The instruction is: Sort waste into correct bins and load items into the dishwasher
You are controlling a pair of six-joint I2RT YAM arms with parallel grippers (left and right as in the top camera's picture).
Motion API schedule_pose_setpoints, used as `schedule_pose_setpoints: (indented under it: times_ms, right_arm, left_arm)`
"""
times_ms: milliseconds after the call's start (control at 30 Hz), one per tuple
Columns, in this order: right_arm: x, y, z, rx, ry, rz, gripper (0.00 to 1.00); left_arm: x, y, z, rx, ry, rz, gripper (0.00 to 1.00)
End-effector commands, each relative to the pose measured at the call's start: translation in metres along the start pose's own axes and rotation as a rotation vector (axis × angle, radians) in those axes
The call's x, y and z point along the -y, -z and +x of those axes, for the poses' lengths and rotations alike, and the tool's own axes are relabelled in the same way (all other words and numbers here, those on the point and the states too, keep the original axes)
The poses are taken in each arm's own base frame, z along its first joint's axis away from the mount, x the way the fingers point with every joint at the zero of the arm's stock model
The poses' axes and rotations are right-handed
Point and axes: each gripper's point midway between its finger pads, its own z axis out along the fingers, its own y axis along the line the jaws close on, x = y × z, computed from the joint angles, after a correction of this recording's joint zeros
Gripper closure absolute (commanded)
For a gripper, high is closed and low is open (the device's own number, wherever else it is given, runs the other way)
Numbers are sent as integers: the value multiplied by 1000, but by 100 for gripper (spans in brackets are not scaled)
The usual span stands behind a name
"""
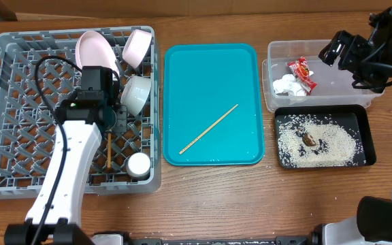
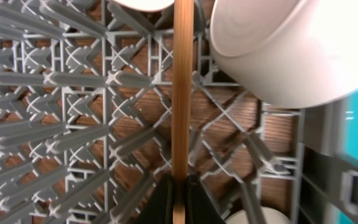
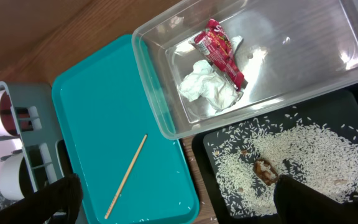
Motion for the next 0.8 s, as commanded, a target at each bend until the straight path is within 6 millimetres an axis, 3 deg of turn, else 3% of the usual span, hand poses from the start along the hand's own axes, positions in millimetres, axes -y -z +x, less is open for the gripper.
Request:
schedule_pose_setpoints:
  times_ms: [0,300,467,567,600,633,667,767]
  right_arm:
    - [-5,11,-4,36,14,-13,0]
    - [-5,11,-4,36,14,-13,0]
    - [-5,11,-4,36,14,-13,0]
    - [-5,11,-4,36,14,-13,0]
    - [-5,11,-4,36,14,-13,0]
    - [-5,11,-4,36,14,-13,0]
    - [-5,11,-4,36,14,-13,0]
    - [-5,11,-4,36,14,-13,0]
  left_arm:
    - [-6,-12,-3,-1,-63,-28,96]
    - [-3,-43,9,-103,-43,-49,96]
    - [-4,-48,6,-94,10,-58,91]
    - [-4,-45,-2,-70,50,-59,70]
    - [-5,-40,-10,-53,75,-59,39]
    - [-5,-37,-13,-45,77,-58,23]
    - [-6,-34,-17,-39,78,-56,14]
    - [-7,-18,-30,-20,80,-52,12]
